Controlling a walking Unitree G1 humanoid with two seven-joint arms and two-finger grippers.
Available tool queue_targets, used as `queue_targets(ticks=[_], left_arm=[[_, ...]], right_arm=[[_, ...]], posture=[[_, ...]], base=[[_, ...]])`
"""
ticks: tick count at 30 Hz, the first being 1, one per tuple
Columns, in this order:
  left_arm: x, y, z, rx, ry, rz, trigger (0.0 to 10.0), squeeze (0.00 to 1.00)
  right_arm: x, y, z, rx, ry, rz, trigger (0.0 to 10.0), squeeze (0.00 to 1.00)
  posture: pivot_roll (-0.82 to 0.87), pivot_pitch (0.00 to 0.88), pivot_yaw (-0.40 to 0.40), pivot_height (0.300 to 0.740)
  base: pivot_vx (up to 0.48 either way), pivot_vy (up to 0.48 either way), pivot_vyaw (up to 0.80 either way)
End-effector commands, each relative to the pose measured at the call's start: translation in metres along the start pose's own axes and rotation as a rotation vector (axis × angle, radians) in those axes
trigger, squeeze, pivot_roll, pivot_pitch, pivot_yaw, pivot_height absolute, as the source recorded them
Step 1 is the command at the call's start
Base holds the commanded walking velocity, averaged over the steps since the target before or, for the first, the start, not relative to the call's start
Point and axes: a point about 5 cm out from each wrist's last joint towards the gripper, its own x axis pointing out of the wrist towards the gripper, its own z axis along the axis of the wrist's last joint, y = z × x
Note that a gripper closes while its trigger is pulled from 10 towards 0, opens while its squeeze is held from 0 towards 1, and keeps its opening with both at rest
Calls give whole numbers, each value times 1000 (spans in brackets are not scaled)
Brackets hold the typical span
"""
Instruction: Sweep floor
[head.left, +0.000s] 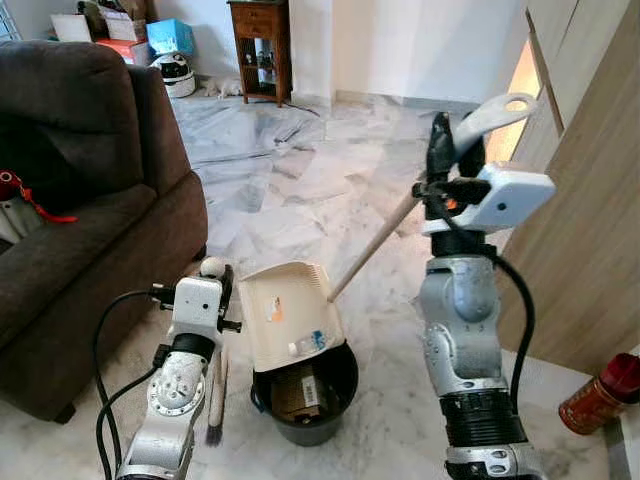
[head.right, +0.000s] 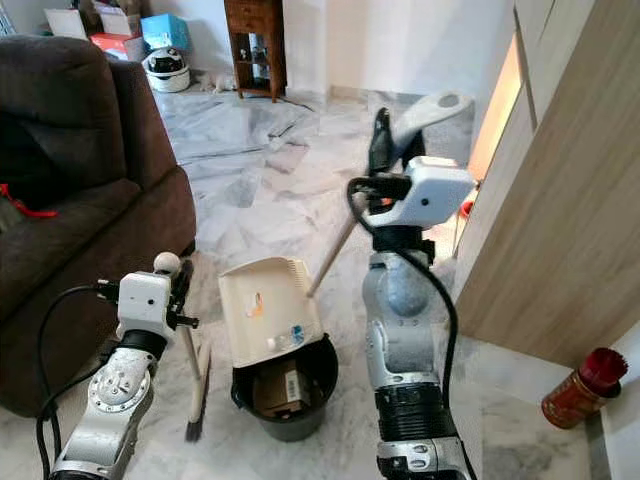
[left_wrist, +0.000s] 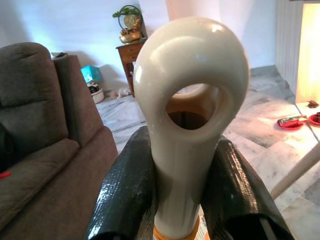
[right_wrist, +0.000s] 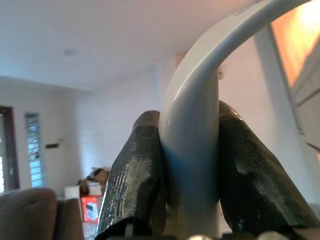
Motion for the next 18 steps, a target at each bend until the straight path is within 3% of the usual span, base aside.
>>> queue_targets(ticks=[1, 9, 18], left_arm=[[7, 1, 14, 26, -66, -2, 10000, 0], [8, 1, 14, 21, -69, -2, 10000, 0], [9, -2, 15, 21, -75, -13, 10000, 0]], right_arm=[[5, 11, 23, -7, -130, 42, 10000, 0], [-11, 38, 19, -110, -143, 214, 10000, 0], [-21, 52, 18, -123, -154, 254, 10000, 0]], posture=[[105, 0, 33, 740], [102, 0, 34, 740], [96, 0, 39, 740]], base=[[0, 0, 0], [0, 0, 0], [0, 0, 0]])
